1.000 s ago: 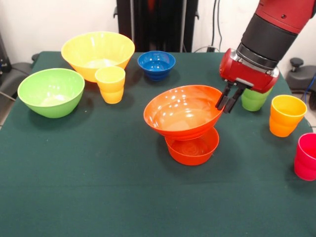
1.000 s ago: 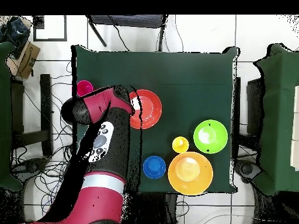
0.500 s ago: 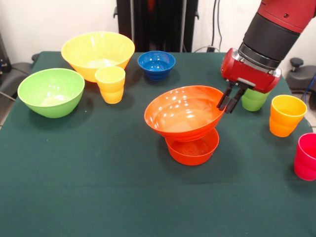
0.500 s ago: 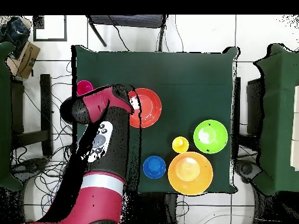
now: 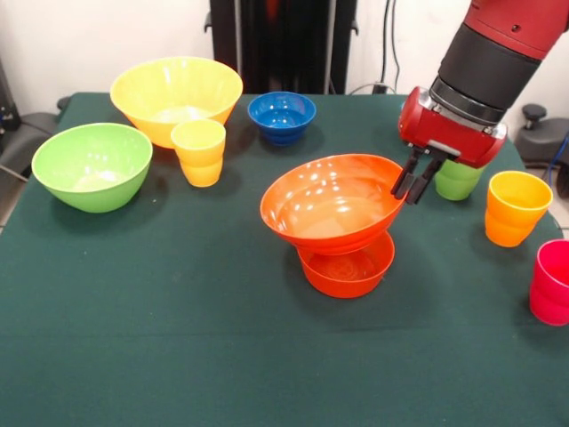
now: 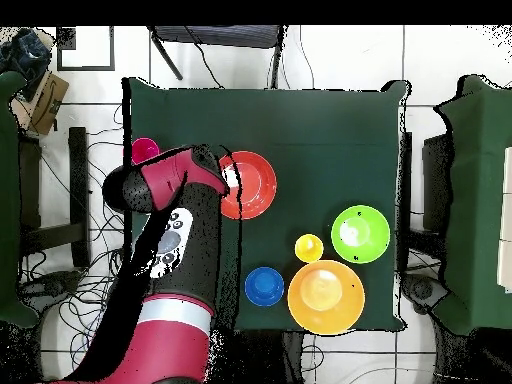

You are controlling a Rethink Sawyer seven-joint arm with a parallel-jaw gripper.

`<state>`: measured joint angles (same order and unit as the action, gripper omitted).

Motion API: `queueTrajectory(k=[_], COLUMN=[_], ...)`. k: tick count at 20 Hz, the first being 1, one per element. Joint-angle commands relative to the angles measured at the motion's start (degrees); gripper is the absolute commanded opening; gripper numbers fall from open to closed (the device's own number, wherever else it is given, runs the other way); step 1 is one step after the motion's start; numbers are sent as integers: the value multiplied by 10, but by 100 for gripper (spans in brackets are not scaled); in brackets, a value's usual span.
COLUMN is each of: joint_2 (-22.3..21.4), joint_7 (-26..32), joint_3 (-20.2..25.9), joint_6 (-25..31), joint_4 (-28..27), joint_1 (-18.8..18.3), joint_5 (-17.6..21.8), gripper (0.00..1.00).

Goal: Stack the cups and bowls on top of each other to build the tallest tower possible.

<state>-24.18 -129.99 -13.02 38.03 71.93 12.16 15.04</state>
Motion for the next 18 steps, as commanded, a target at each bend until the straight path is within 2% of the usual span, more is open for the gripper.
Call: queueTrajectory(k=[1,10,17,18], joint_2=[27,26,27,27], joint_7=[42,45,49,49], joint_3=[57,59,67,68], joint_6=[66,81,66,58], joint_4=[-44,-50,-48,-46], joint_1=[12,13,7,5], joint_5=[17,13,13,14], gripper=[0,0,0,100])
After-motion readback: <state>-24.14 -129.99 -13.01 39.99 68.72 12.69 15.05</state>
